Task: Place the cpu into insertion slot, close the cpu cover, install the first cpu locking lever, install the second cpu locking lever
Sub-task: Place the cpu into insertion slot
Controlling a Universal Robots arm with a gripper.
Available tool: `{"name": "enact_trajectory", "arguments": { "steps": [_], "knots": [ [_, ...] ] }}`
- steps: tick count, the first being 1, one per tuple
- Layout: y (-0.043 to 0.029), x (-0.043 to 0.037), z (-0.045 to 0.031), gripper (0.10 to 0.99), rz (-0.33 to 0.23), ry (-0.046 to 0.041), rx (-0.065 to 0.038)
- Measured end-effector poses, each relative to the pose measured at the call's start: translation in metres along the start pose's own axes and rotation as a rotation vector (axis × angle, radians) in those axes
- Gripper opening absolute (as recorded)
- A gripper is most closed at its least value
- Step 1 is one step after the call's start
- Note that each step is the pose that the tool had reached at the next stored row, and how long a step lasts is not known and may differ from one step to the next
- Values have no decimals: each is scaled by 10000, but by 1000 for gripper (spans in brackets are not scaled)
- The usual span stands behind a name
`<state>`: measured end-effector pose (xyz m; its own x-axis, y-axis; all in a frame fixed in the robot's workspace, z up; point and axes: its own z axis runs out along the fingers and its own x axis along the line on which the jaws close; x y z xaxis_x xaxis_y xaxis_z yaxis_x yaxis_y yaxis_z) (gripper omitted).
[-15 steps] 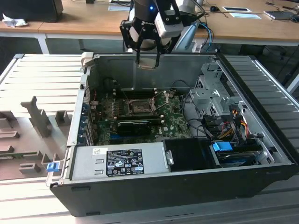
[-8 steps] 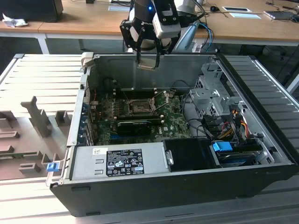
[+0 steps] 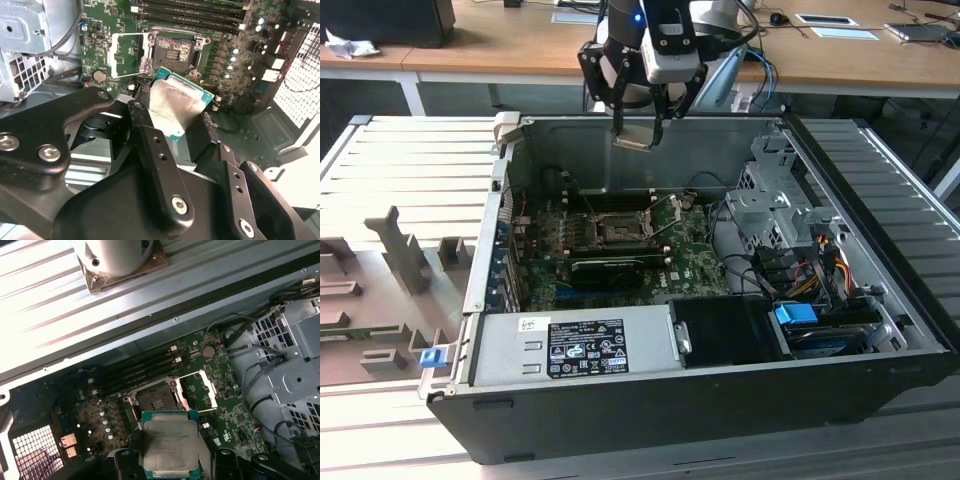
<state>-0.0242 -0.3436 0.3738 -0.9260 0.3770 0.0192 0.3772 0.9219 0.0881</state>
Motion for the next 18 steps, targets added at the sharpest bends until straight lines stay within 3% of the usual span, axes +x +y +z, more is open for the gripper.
{"name": "enact_trajectory", "arguments": {
  "steps": [14, 18],
  "knots": [
    [0, -1, 5, 529, 1060, -94, -21],
    [-2, -1, 23, 529, 1646, -146, -30]
  ]
}}
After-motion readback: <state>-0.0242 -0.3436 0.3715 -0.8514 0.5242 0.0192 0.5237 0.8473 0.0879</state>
